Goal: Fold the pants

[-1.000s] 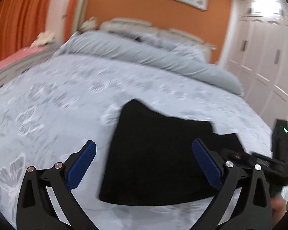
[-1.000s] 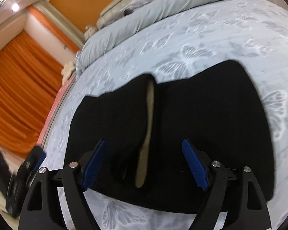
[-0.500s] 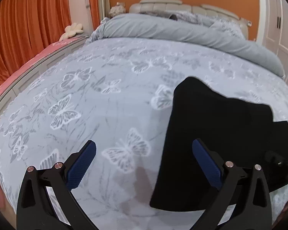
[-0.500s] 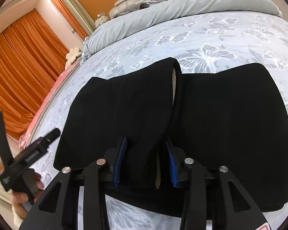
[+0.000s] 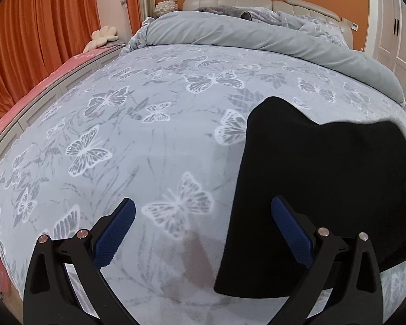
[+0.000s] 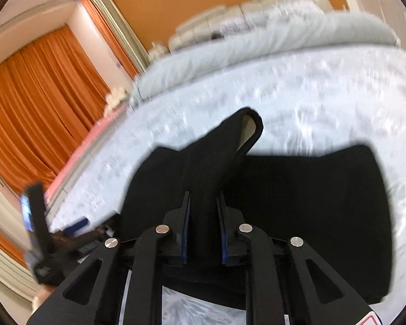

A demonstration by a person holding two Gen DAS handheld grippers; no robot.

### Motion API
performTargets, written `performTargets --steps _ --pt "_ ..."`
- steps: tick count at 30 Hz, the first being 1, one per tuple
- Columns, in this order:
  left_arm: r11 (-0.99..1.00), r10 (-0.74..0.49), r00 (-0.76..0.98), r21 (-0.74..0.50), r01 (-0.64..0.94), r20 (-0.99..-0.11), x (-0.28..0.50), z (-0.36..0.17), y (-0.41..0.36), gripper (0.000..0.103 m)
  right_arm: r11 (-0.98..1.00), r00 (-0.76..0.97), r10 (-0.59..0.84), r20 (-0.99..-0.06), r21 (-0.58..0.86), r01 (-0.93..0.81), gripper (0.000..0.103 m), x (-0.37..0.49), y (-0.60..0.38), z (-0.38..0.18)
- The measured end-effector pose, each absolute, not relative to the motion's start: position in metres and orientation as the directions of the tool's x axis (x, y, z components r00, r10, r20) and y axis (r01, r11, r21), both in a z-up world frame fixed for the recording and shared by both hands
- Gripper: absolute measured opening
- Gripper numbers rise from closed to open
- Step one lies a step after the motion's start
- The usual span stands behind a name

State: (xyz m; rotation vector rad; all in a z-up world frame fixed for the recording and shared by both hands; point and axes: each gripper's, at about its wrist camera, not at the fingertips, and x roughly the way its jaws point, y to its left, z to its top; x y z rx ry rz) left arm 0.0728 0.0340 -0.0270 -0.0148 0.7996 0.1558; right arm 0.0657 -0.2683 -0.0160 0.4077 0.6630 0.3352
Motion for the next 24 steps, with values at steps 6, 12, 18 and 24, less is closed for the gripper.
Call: performTargets --steps 6,12,18,24 --pt "0.990 0.114 0.688 0.026 -0.137 -0.717 0.073 -0.027 0.035 0.098 0.933 0.757 0.269 -0.596 0.355 -0.052 0.014 0.057 -0.315 -0.015" --pt "0.992 0.111 0.663 0.037 -0.124 -0.740 0.077 -0.037 0.027 0.098 0.890 0.662 0.289 -0.692 0.449 0.080 0.017 0.067 -0.337 -0.059" --pt "0.994 0.090 0.676 0.028 -0.102 -0.731 0.073 -0.034 0.023 0.098 0.889 0.667 0.302 -0.682 0.454 0.062 0.015 0.064 -0.330 -0.061" --pt "0.997 0.058 0.683 0.007 -0.077 -0.729 0.071 -0.032 0.021 0.098 0.913 0.775 0.183 -0.606 0.397 0.094 0.013 0.027 -0.354 -0.028"
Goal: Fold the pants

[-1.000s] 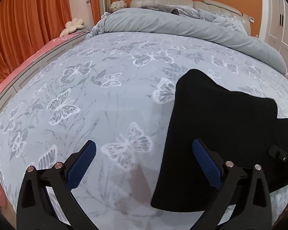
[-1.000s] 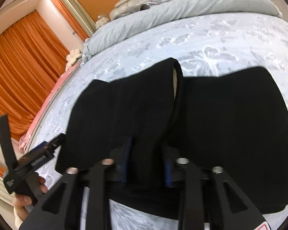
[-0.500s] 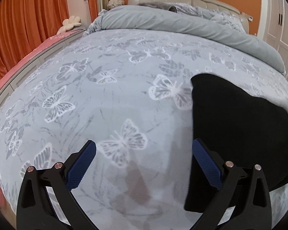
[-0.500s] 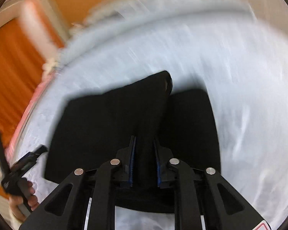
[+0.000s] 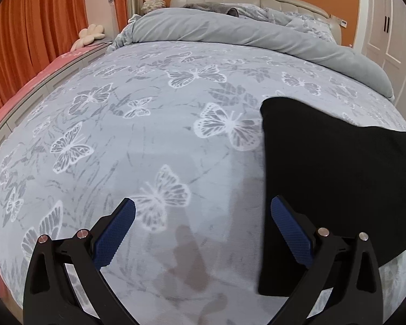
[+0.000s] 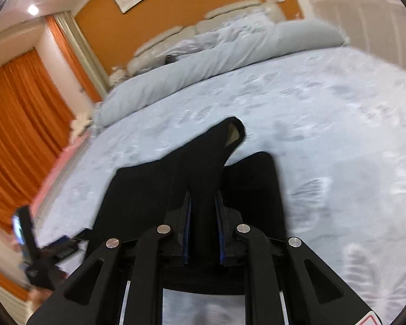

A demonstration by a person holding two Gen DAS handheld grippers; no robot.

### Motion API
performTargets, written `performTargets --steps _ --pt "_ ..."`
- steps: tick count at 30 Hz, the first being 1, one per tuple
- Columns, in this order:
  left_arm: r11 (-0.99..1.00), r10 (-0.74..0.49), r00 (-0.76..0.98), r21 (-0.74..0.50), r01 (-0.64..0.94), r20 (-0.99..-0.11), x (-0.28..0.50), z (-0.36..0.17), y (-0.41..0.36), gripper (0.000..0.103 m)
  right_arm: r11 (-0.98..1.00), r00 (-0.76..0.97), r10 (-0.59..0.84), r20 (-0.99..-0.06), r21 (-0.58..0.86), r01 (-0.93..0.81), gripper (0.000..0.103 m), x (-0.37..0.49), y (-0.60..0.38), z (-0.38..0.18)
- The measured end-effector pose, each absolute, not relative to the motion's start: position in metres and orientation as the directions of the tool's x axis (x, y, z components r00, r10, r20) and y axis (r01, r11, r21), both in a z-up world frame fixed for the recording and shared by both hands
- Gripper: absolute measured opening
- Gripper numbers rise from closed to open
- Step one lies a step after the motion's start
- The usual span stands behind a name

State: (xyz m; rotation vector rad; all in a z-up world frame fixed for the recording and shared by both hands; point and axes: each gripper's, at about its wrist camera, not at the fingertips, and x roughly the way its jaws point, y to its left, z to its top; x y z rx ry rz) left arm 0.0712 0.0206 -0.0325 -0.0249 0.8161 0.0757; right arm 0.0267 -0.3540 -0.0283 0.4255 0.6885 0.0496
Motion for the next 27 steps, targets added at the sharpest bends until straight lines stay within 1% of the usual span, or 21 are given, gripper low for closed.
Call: performTargets --steps 1,2,3,4,6,7,8,9,10,11,12,13,15,16,17,18,19,22,23,24,27 --pt "0.997 0.051 0.682 0.004 -0.071 -0.729 0.071 -0.033 0.019 0.098 0.920 0.710 0.162 -0.686 0.365 0.143 0.014 0.036 -0.358 -0.047" --pt "0.998 0.046 0.679 0.004 -0.063 -0.732 0.072 -0.034 0.017 0.098 0.912 0.655 0.171 -0.736 0.370 0.177 0.017 0.044 -0.362 -0.063" --pt "0.998 0.042 0.676 0.005 -0.056 -0.736 0.072 -0.035 0.015 0.098 0.884 0.637 0.207 -0.743 0.421 0.203 0.017 0.047 -0.368 -0.075" --pt "0.999 0.040 0.671 0.010 -0.049 -0.741 0.072 -0.037 0.012 0.098 0.861 0.652 0.240 -0.720 0.468 0.200 0.017 0.046 -0.374 -0.073" --pt "0.998 0.062 0.675 0.032 -0.056 -0.735 0.071 -0.039 0.009 0.098 0.859 0.661 0.235 -0.713 0.470 0.201 0.018 0.045 -0.375 -0.068" --pt "0.998 0.067 0.677 0.037 -0.058 -0.733 0.070 -0.038 0.008 0.098 0.845 0.661 0.247 -0.709 0.491 0.211 0.024 0.044 -0.375 -0.069" --pt "0.998 0.067 0.678 0.037 -0.059 -0.732 0.070 -0.038 0.009 0.098 0.840 0.659 0.252 -0.708 0.498 0.214 0.027 0.044 -0.375 -0.070" --pt "0.998 0.063 0.678 0.031 -0.059 -0.732 0.069 -0.038 0.010 0.098 0.845 0.656 0.248 -0.713 0.490 0.214 0.027 0.045 -0.373 -0.071" --pt "0.998 0.057 0.676 0.023 -0.060 -0.734 0.070 -0.037 0.011 0.098 0.856 0.653 0.239 -0.718 0.473 0.207 0.026 0.046 -0.370 -0.071" --pt "0.998 0.054 0.675 0.017 -0.061 -0.736 0.070 -0.037 0.012 0.098 0.868 0.655 0.224 -0.722 0.453 0.202 0.020 0.046 -0.366 -0.070" --pt "0.998 0.052 0.676 0.013 -0.064 -0.735 0.070 -0.037 0.013 0.098 0.881 0.665 0.209 -0.717 0.434 0.191 0.017 0.044 -0.362 -0.065" --pt "0.998 0.049 0.678 0.008 -0.063 -0.734 0.070 -0.037 0.013 0.098 0.888 0.696 0.195 -0.691 0.425 0.173 0.015 0.038 -0.361 -0.055" --pt "0.998 0.042 0.681 0.003 -0.058 -0.731 0.068 -0.035 0.013 0.098 0.898 0.753 0.163 -0.638 0.412 0.154 0.014 0.028 -0.363 -0.034" --pt "0.999 0.034 0.685 -0.003 -0.053 -0.728 0.068 -0.034 0.012 0.098 0.918 0.748 0.117 -0.653 0.359 0.169 0.014 0.028 -0.363 -0.032" --pt "0.999 0.027 0.687 -0.006 -0.046 -0.726 0.067 -0.033 0.011 0.098 0.929 0.719 0.084 -0.689 0.315 0.194 0.016 0.031 -0.362 -0.039" --pt "0.999 0.024 0.687 -0.005 -0.041 -0.726 0.067 -0.033 0.009 0.098 0.939 0.644 0.072 -0.762 0.271 0.214 0.020 0.042 -0.361 -0.057" --pt "0.999 0.020 0.687 -0.003 -0.032 -0.726 0.067 -0.033 0.007 0.098 0.932 0.626 0.087 -0.775 0.285 0.223 0.023 0.045 -0.362 -0.067" --pt "0.999 0.049 0.691 0.030 -0.039 -0.721 0.065 -0.034 0.001 0.098 0.919 0.686 0.077 -0.724 0.319 0.233 0.023 0.040 -0.366 -0.049" --pt "0.999 0.053 0.692 0.035 -0.040 -0.720 0.065 -0.033 0.001 0.098 0.915 0.723 0.048 -0.689 0.320 0.245 0.026 0.034 -0.367 -0.039" --pt "0.999 0.052 0.694 0.032 -0.041 -0.718 0.064 -0.032 0.001 0.098 0.911 0.756 0.059 -0.652 0.344 0.226 0.026 0.030 -0.367 -0.031" --pt "0.999 0.005 0.721 -0.031 -0.038 -0.693 0.058 -0.022 0.006 0.098 0.909 0.835 0.110 -0.539 0.395 0.135 0.026 0.024 -0.358 -0.010"
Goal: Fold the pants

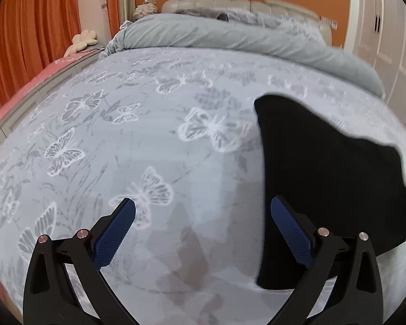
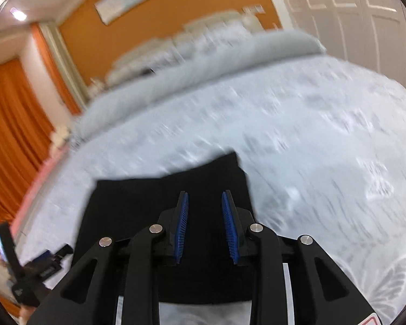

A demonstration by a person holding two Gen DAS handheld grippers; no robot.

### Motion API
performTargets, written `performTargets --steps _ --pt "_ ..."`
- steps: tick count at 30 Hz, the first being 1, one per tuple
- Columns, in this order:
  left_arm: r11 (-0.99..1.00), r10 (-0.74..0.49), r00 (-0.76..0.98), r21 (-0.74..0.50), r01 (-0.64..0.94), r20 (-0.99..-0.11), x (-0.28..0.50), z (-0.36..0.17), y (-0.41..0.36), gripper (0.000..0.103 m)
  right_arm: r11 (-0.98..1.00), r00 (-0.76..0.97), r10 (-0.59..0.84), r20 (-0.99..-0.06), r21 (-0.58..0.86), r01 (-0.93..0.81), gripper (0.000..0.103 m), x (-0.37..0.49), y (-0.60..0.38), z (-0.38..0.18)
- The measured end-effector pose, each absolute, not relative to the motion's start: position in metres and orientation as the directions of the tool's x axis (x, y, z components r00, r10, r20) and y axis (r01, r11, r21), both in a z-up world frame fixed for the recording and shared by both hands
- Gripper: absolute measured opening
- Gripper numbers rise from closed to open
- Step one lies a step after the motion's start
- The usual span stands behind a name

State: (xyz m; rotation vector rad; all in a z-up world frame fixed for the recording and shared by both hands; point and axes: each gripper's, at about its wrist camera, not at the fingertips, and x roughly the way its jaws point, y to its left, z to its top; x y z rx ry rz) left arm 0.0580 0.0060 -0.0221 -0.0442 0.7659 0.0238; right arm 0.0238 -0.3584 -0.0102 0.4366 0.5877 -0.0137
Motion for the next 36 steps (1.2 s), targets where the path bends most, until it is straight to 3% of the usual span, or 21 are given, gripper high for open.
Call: performTargets --steps 4,7,11,15,18,22,27,30,31,32,33,34,36 --pt "0.995 -0.097 0.758 -0.083 0.056 -0.645 0.048 -0.012 -0.006 0.098 0.924 0.793 0.244 -0.559 0.383 -0.014 0.024 0.056 -0.314 -0.007" --pt "0.994 0.040 0.715 0.100 0.042 -0.698 0.056 -0.034 -0.028 0.098 0.915 0.727 0.337 -0.599 0.389 -0.104 0.023 0.097 -0.274 -0.011" --pt "0.996 0.046 0.712 0.086 0.021 -0.701 0.056 -0.034 -0.021 0.098 0.934 0.671 0.348 -0.655 0.305 -0.186 0.022 0.143 -0.212 -0.008" --pt "0.999 0.034 0.692 0.035 -0.013 -0.721 0.062 -0.035 -0.004 0.098 0.952 0.507 0.293 -0.811 0.195 -0.238 0.023 0.200 -0.156 -0.057" --pt "0.998 0.063 0.684 0.045 -0.044 -0.727 0.068 -0.038 0.005 0.098 0.941 0.478 0.327 -0.815 0.237 -0.241 0.023 0.219 -0.148 -0.066" --pt "0.999 0.041 0.669 0.014 -0.047 -0.742 0.070 -0.039 0.011 0.098 0.936 0.563 0.351 -0.749 0.274 -0.219 0.021 0.184 -0.170 -0.025" --pt "0.998 0.057 0.672 0.031 -0.051 -0.739 0.069 -0.039 0.009 0.098 0.988 0.699 0.149 -0.700 0.136 -0.074 0.022 0.093 -0.242 -0.007" --pt "0.997 0.075 0.676 0.049 -0.059 -0.733 0.068 -0.039 0.006 0.098 0.985 0.699 0.086 -0.710 0.166 0.048 0.025 0.067 -0.293 -0.025" --pt "0.997 0.081 0.679 0.054 -0.061 -0.730 0.068 -0.040 0.006 0.098 0.969 0.693 0.094 -0.715 0.225 0.100 0.033 0.060 -0.315 -0.032" --pt "0.996 0.085 0.680 0.058 -0.062 -0.729 0.068 -0.040 0.005 0.098 0.956 0.690 0.101 -0.717 0.261 0.131 0.047 0.058 -0.328 -0.035" --pt "0.996 0.090 0.680 0.063 -0.065 -0.728 0.067 -0.041 0.004 0.098 0.937 0.692 0.112 -0.714 0.307 0.165 0.053 0.056 -0.344 -0.037" --pt "0.996 0.093 0.681 0.065 -0.067 -0.726 0.067 -0.041 0.004 0.098 0.922 0.702 0.127 -0.701 0.345 0.178 0.058 0.055 -0.356 -0.037" --pt "0.995 0.099 0.683 0.072 -0.068 -0.724 0.067 -0.041 0.004 0.098 0.904 0.727 0.154 -0.669 0.392 0.170 0.058 0.053 -0.368 -0.035"
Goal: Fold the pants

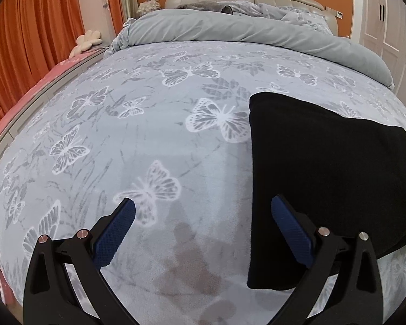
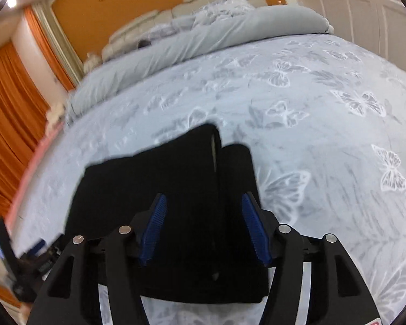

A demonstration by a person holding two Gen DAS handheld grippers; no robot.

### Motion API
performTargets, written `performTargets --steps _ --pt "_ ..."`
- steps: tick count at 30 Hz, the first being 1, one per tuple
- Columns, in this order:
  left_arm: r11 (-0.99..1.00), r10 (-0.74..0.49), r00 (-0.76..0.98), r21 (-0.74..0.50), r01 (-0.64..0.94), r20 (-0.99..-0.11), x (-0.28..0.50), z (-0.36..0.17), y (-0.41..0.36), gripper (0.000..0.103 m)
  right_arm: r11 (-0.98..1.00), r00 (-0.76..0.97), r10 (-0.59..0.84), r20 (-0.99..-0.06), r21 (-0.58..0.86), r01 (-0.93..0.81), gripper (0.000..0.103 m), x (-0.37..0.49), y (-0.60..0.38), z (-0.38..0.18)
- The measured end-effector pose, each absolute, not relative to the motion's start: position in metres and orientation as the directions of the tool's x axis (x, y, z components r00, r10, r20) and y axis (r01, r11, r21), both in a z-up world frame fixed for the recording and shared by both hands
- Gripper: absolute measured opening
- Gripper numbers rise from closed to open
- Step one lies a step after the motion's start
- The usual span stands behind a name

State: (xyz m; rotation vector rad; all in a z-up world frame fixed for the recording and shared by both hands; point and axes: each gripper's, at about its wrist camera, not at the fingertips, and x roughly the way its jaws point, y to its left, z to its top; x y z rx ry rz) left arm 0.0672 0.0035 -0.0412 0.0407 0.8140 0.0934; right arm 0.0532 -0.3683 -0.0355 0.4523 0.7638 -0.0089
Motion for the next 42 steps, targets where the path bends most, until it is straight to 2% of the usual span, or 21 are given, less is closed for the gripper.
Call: performTargets --steps 6,7,8,10,12,13,15,16,19,20,22,23,25,27,30,33,35,36,38,40,42 --pt "0.994 0.110 0.686 0.081 -0.075 -0.719 0.067 -0.043 0.002 0.098 0.877 0.760 0.186 -0.623 0.454 0.158 0.059 0.071 -0.386 -0.030" --pt "0.994 0.111 0.688 0.078 -0.079 -0.717 0.067 -0.044 0.002 0.098 0.880 0.761 0.193 -0.619 0.452 0.145 0.062 0.081 -0.384 -0.028" --pt "0.994 0.112 0.690 0.077 -0.081 -0.715 0.067 -0.044 0.002 0.098 0.888 0.753 0.191 -0.629 0.438 0.141 0.074 0.087 -0.384 -0.028" --pt "0.994 0.111 0.696 0.072 -0.086 -0.710 0.066 -0.043 0.002 0.098 0.905 0.718 0.184 -0.671 0.401 0.142 0.080 0.107 -0.378 -0.039" --pt "0.994 0.108 0.702 0.063 -0.090 -0.704 0.065 -0.042 0.003 0.098 0.916 0.683 0.199 -0.703 0.381 0.125 0.064 0.120 -0.369 -0.054" --pt "0.995 0.102 0.707 0.055 -0.089 -0.700 0.065 -0.041 0.003 0.098 0.925 0.657 0.214 -0.723 0.366 0.102 0.028 0.127 -0.361 -0.061" --pt "0.995 0.097 0.712 0.048 -0.088 -0.696 0.065 -0.040 0.003 0.098 0.936 0.671 0.197 -0.714 0.341 0.088 0.021 0.124 -0.354 -0.055" --pt "0.995 0.094 0.714 0.047 -0.086 -0.694 0.065 -0.040 0.003 0.098 0.937 0.690 0.201 -0.696 0.341 0.071 0.006 0.119 -0.353 -0.045" --pt "0.997 0.074 0.720 0.037 -0.067 -0.690 0.065 -0.039 0.001 0.098 0.954 0.784 0.179 -0.595 0.301 0.010 0.007 0.089 -0.350 -0.005" --pt "0.997 0.077 0.719 0.043 -0.065 -0.691 0.065 -0.039 0.000 0.098 0.967 0.780 0.132 -0.612 0.253 0.034 0.011 0.090 -0.351 -0.012" --pt "0.997 0.082 0.721 0.058 -0.058 -0.688 0.065 -0.041 -0.004 0.098 0.981 0.627 0.063 -0.777 0.164 0.105 0.020 0.118 -0.355 -0.065" --pt "0.997 0.079 0.724 0.057 -0.055 -0.686 0.065 -0.042 -0.005 0.098 0.973 0.628 0.085 -0.773 0.202 0.116 0.022 0.118 -0.359 -0.076" --pt "0.996 0.094 0.731 0.069 -0.063 -0.676 0.064 -0.040 -0.007 0.098 0.970 0.665 0.068 -0.744 0.205 0.129 0.021 0.107 -0.359 -0.054" --pt "0.996 0.091 0.742 0.069 -0.060 -0.665 0.061 -0.036 -0.006 0.098 0.977 0.779 -0.003 -0.627 0.164 0.136 0.023 0.077 -0.351 -0.013" --pt "0.999 0.033 0.756 -0.003 -0.046 -0.654 0.057 -0.028 -0.001 0.098 0.971 0.807 0.115 -0.579 0.237 0.032 0.025 0.053 -0.334 0.004" --pt "1.000 0.019 0.747 -0.001 -0.026 -0.664 0.056 -0.032 -0.006 0.098 0.965 0.615 0.173 -0.769 0.256 0.049 0.013 0.071 -0.327 -0.058" --pt "1.000 0.015 0.746 0.005 -0.015 -0.665 0.056 -0.033 -0.011 0.098 0.946 0.640 0.203 -0.742 0.318 0.069 0.000 0.069 -0.345 -0.066" --pt "1.000 0.015 0.750 0.007 -0.014 -0.661 0.055 -0.032 -0.013 0.098 0.934 0.646 0.188 -0.740 0.338 0.116 0.000 0.065 -0.355 -0.060" --pt "1.000 0.006 0.758 0.011 0.002 -0.653 0.053 -0.029 -0.017 0.098 0.915 0.694 0.193 -0.694 0.383 0.128 0.009 0.047 -0.364 -0.046" --pt "1.000 -0.015 0.759 -0.004 0.017 -0.651 0.051 -0.027 -0.019 0.098 0.931 0.725 0.194 -0.660 0.358 0.077 0.009 0.033 -0.362 -0.033" --pt "0.999 -0.053 0.750 -0.032 0.042 -0.660 0.049 -0.027 -0.021 0.098 0.974 0.641 0.081 -0.764 0.198 0.113 0.026 0.041 -0.361 -0.053"
